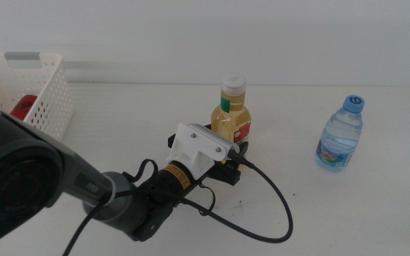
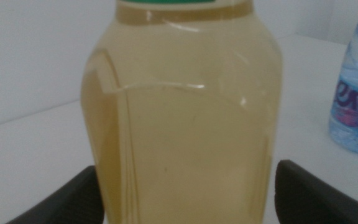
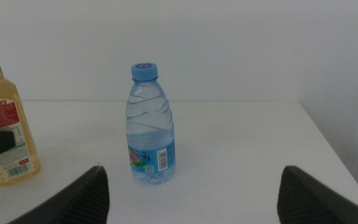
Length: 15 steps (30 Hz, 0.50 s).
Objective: Use arms to grab the bottles and put them into the dustbin to the left of the table.
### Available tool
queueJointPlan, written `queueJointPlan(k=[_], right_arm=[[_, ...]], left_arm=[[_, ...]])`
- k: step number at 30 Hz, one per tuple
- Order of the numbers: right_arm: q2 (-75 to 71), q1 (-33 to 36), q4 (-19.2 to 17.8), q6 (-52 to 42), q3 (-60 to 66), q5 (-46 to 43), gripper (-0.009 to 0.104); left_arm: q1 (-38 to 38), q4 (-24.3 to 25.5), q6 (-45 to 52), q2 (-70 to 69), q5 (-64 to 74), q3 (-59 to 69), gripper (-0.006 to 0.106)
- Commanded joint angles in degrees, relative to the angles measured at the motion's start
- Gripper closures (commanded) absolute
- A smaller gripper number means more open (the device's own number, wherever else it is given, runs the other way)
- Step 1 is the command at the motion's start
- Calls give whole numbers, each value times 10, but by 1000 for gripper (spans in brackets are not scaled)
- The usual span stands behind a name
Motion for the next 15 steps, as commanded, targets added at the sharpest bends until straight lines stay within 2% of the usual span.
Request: queueJointPlan(k=[1, 15], right_arm=[[-3, -5, -4, -2, 2, -1, 11], [-3, -5, -4, -2, 2, -1, 11]], left_arm=[[0, -2, -9, 12, 2, -18, 7], [0, -2, -13, 66, 43, -96, 8]])
